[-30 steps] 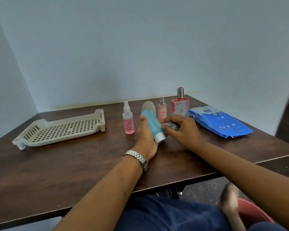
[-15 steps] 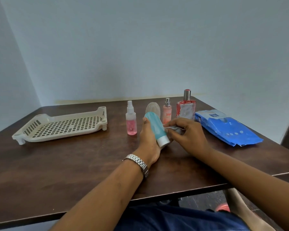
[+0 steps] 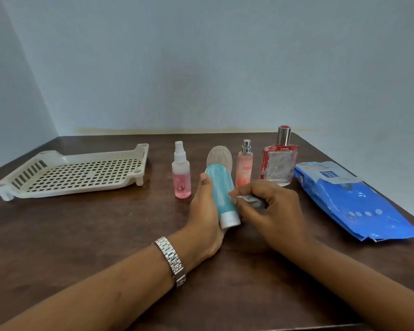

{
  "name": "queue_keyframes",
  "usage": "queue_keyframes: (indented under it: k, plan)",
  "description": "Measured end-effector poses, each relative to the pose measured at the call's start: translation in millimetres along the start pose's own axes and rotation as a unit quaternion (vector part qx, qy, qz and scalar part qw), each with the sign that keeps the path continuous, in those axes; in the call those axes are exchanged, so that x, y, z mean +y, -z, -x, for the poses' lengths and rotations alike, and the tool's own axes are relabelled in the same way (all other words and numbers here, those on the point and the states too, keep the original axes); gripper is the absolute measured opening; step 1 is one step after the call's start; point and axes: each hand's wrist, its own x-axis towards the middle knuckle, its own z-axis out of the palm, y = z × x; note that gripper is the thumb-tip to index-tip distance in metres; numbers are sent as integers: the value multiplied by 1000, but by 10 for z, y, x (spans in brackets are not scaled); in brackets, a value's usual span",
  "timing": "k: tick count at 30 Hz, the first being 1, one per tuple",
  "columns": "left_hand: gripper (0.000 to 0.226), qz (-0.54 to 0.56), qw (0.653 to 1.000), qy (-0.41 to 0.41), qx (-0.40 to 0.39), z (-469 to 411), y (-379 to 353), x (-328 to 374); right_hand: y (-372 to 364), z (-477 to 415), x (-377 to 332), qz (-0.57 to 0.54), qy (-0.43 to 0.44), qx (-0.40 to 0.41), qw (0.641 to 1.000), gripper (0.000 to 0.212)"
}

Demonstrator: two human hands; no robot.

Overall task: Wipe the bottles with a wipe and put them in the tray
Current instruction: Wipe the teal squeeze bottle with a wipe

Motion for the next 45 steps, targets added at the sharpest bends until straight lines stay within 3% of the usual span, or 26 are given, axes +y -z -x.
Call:
queue_keyframes:
  k: [14, 27, 45]
  plan:
    - [55, 23, 1000, 15, -11, 111, -37, 45, 52, 25, -86, 11, -51, 5, 999, 14]
    - [48, 13, 999, 13, -39, 169, -33, 84, 47, -24, -104, -55, -82, 10, 995, 8]
    - [48, -32, 999, -30, 0, 68, 37, 50, 90, -39, -108, -18, -17, -20, 1000, 10]
